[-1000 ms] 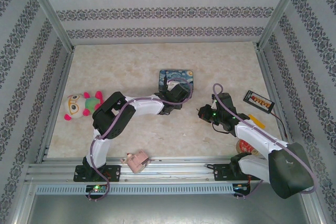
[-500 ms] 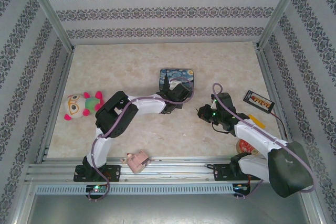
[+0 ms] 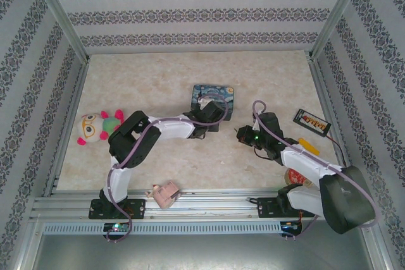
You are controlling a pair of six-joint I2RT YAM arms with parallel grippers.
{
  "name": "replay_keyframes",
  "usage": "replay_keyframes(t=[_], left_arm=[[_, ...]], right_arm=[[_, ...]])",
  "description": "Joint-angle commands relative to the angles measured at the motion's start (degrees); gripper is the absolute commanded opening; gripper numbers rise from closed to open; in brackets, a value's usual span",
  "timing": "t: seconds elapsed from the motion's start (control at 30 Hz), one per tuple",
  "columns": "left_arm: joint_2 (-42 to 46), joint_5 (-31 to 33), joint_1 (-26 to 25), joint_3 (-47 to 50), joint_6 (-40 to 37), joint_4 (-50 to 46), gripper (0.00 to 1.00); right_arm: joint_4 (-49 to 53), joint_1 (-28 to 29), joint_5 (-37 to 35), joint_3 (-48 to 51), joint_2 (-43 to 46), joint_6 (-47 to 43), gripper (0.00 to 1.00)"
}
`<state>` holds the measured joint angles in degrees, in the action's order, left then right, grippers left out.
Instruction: Unlock the padlock with the key
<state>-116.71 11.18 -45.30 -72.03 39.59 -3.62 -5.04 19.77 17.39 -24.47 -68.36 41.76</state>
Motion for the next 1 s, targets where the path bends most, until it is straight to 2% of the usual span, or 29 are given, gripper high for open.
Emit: replay_keyframes(t=[0.0,0.3,0.77,0.97], left_arm=[[5.4,-0.9,0.3,3.3,6.3,3.8,0.00],[9.2,1.6,-1.1,8.8,10.5,3.7,0.00],[8.0,4.8,-6.0,5.7,14.1,2.4,0.01],[7.6,6.1,-6.0,3.6,17.4,-0.2,0.06]], right_arm=[[-4.2,0.8,0.4,-0.7,-3.4,-2.7,0.00],[-9.2,1.1,7.3,-7.0,-15.0,-5.0,0.00],[-10.5,0.1,10.4,-13.4,-22.7,-6.2,0.00],[-13.2,-1.3,11.5,-9.7,-22.5,-7.0,0.00]])
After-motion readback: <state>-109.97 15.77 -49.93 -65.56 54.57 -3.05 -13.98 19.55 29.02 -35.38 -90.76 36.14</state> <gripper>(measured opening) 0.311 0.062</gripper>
